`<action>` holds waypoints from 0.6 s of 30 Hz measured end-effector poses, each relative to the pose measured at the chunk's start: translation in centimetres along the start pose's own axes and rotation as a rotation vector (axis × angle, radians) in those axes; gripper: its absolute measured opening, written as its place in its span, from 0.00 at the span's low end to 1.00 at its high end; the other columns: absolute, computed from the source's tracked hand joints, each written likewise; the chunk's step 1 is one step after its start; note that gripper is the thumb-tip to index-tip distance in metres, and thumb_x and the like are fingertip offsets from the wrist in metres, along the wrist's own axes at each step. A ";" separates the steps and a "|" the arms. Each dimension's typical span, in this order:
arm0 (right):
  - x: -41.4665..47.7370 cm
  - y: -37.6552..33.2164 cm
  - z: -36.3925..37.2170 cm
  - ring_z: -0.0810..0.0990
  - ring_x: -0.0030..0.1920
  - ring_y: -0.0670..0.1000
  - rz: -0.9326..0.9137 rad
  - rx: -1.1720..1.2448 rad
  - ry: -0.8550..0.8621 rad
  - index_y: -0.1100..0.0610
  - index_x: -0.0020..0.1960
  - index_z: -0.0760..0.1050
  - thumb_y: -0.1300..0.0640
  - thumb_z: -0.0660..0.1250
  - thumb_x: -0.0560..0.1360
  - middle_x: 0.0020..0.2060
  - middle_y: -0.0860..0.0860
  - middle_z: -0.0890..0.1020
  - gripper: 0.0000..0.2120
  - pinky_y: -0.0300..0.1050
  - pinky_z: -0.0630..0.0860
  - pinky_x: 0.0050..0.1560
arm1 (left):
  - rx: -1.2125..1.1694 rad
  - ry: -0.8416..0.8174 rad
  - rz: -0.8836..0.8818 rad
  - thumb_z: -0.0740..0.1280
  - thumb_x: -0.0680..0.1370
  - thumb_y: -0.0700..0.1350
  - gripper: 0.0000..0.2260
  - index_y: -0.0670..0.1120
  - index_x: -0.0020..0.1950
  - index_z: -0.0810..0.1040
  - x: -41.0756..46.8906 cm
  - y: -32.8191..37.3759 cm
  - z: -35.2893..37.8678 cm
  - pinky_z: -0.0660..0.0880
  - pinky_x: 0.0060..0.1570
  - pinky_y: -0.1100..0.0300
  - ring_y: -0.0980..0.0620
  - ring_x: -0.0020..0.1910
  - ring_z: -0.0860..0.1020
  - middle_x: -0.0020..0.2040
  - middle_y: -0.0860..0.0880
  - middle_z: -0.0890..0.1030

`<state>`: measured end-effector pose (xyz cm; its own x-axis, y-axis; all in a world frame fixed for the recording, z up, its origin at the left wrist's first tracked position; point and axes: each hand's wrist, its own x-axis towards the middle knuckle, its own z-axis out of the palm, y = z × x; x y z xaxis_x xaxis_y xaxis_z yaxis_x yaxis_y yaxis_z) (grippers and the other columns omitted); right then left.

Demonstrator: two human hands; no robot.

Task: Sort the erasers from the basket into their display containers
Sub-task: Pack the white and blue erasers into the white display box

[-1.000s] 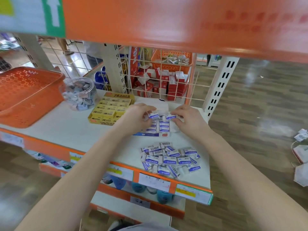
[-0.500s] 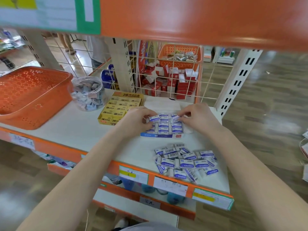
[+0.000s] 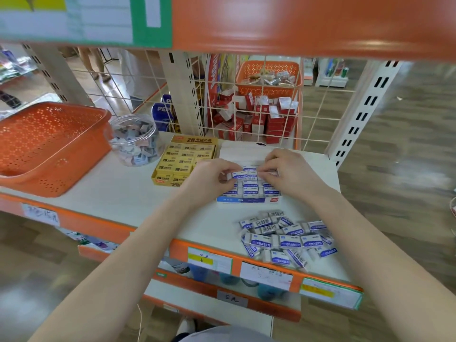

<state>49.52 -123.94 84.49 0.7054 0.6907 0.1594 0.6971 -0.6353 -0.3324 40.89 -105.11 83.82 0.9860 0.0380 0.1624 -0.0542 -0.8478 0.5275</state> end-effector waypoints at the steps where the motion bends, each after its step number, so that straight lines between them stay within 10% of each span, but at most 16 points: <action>1: -0.1 -0.7 0.0 0.74 0.56 0.52 -0.031 0.048 0.026 0.55 0.58 0.80 0.53 0.67 0.75 0.54 0.52 0.78 0.14 0.40 0.65 0.56 | -0.018 0.016 0.000 0.70 0.75 0.41 0.14 0.47 0.61 0.80 -0.1 0.1 0.2 0.66 0.41 0.82 0.58 0.42 0.77 0.49 0.53 0.80; 8: 0.7 -2.8 1.1 0.78 0.45 0.53 -0.101 0.069 -0.004 0.52 0.61 0.78 0.58 0.69 0.74 0.45 0.55 0.81 0.16 0.40 0.69 0.46 | -0.096 0.117 0.020 0.72 0.73 0.39 0.12 0.44 0.56 0.81 -0.8 0.0 0.0 0.69 0.44 0.78 0.58 0.42 0.78 0.45 0.53 0.81; 18: 1.7 -3.2 2.0 0.74 0.44 0.49 -0.058 0.023 -0.084 0.54 0.58 0.79 0.54 0.71 0.73 0.43 0.48 0.74 0.14 0.40 0.67 0.47 | 0.187 -0.130 -0.039 0.71 0.71 0.60 0.33 0.50 0.72 0.68 -1.6 -2.5 -1.3 0.56 0.71 0.59 0.54 0.71 0.64 0.73 0.54 0.67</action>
<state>48.18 -120.05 83.97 0.6498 0.7534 0.1006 0.7329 -0.5859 -0.3459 39.22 -102.39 83.30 0.9995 0.0144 0.0294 0.0026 -0.9306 0.3660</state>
